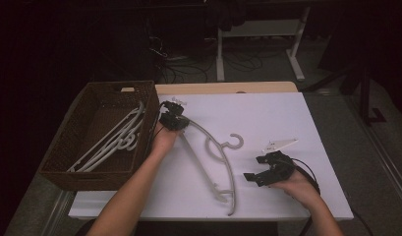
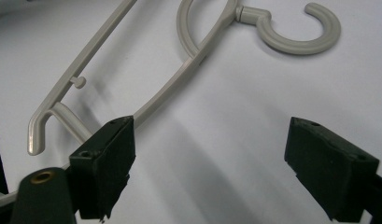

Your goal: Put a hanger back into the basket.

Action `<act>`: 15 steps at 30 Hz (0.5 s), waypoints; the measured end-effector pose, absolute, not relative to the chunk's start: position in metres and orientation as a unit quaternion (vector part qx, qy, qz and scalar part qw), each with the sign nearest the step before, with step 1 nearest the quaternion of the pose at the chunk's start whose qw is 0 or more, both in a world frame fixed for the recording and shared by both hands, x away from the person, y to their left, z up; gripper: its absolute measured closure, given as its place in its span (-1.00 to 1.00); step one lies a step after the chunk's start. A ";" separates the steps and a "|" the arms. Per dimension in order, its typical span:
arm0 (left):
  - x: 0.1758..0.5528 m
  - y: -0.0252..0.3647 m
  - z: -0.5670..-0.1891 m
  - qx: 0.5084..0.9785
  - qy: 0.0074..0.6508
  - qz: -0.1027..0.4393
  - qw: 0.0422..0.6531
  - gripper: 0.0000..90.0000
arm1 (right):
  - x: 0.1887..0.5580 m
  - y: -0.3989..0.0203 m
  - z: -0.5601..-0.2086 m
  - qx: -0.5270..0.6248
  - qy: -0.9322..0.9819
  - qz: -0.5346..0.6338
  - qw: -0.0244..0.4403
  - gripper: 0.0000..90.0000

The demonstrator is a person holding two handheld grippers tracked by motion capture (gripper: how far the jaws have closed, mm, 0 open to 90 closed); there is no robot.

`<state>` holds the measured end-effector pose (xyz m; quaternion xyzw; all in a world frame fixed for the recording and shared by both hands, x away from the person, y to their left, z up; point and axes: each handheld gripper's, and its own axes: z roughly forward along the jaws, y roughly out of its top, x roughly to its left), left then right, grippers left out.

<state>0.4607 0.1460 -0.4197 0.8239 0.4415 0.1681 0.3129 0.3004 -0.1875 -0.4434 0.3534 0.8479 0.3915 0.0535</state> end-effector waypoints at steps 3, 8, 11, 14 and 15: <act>0.471 0.145 -0.422 0.824 0.449 0.180 0.296 1.00 | 0.300 -0.188 -0.443 0.353 0.848 0.392 0.056 -0.66; 0.484 0.144 -0.431 0.825 0.458 0.186 0.274 1.00 | 0.301 -0.189 -0.443 0.354 0.847 0.393 0.057 -0.67; 0.488 0.144 -0.435 0.824 0.461 0.191 0.268 1.00 | 0.301 -0.189 -0.443 0.353 0.846 0.395 0.059 -0.67; 0.495 0.144 -0.437 0.822 0.464 0.181 0.276 1.00 | 0.300 -0.189 -0.443 0.354 0.846 0.395 0.059 -0.67; 0.495 0.144 -0.437 0.822 0.464 0.181 0.276 1.00 | 0.300 -0.189 -0.443 0.354 0.846 0.395 0.059 -0.67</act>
